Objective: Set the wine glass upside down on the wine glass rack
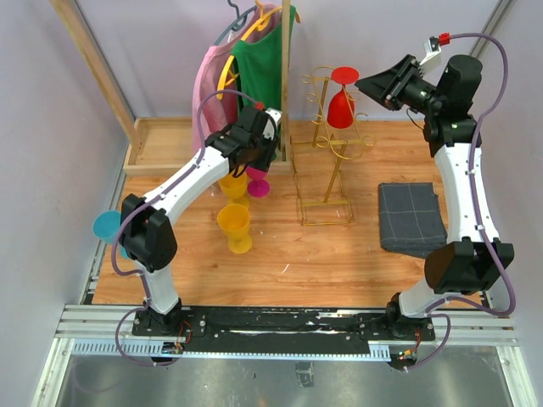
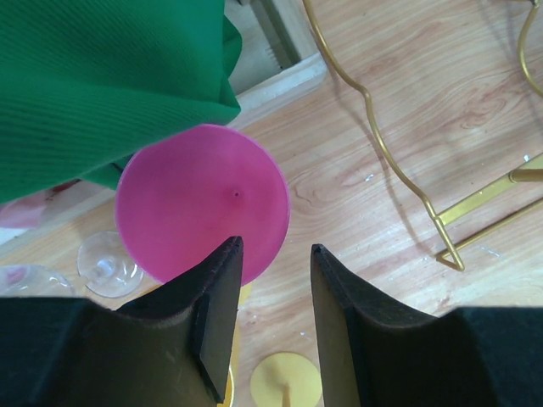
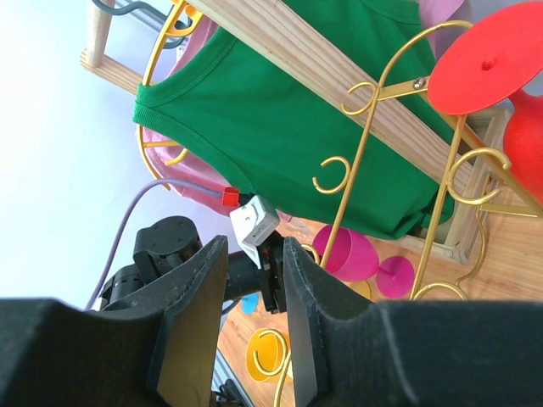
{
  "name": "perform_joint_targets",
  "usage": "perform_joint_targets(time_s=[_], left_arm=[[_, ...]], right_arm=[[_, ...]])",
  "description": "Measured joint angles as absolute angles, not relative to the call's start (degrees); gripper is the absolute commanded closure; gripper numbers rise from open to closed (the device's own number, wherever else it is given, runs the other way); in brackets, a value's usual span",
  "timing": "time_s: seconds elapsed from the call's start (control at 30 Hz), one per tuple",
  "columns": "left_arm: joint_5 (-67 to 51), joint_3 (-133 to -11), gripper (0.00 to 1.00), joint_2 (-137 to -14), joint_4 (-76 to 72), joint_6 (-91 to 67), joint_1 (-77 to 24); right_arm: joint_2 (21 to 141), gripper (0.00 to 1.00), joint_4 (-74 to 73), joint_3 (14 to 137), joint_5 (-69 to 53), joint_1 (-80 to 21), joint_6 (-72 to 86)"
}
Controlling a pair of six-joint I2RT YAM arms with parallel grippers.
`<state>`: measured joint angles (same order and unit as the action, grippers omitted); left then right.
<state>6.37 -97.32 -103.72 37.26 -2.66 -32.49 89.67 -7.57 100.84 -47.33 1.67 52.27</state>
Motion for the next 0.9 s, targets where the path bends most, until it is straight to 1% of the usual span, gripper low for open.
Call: perform_joint_targets(time_s=[0.33, 0.53, 0.6, 0.73, 0.77, 0.83, 0.87, 0.9], left_arm=[[8.69, -97.32, 0.58, -105.54, 35.44, -2.11, -32.77], [9.32, -97.27, 0.62, -107.33, 34.24, -1.72, -32.77], [9.17, -97.03, 0.66, -107.85, 33.98, -1.72, -32.77], [8.8, -96.29, 0.68, -108.18, 33.5, -1.72, -32.77], [8.8, -96.14, 0.71, -108.18, 33.43, -1.72, -32.77], [8.64, -95.92, 0.81, -108.18, 33.28, -1.69, -32.77], [8.47, -95.79, 0.92, -108.18, 33.23, -1.87, -32.77], [8.29, -95.68, 0.99, -108.18, 33.17, -1.87, -32.77]], right_arm=[[89.56, 0.65, -7.14, 100.22, -47.33, 1.67, 52.47], [89.56, 0.65, -7.11, 99.92, -47.33, 1.67, 52.49], [89.56, 0.65, -7.11, 99.83, -47.33, 1.67, 52.49], [89.56, 0.65, -7.11, 99.74, -47.35, 1.67, 52.53], [89.56, 0.65, -7.11, 99.77, -47.35, 1.67, 52.53], [89.56, 0.65, -7.09, 99.72, -47.33, 1.67, 52.64], [89.56, 0.65, -7.07, 99.7, -47.33, 1.67, 52.69], [89.56, 0.65, -7.07, 99.68, -47.33, 1.67, 52.73]])
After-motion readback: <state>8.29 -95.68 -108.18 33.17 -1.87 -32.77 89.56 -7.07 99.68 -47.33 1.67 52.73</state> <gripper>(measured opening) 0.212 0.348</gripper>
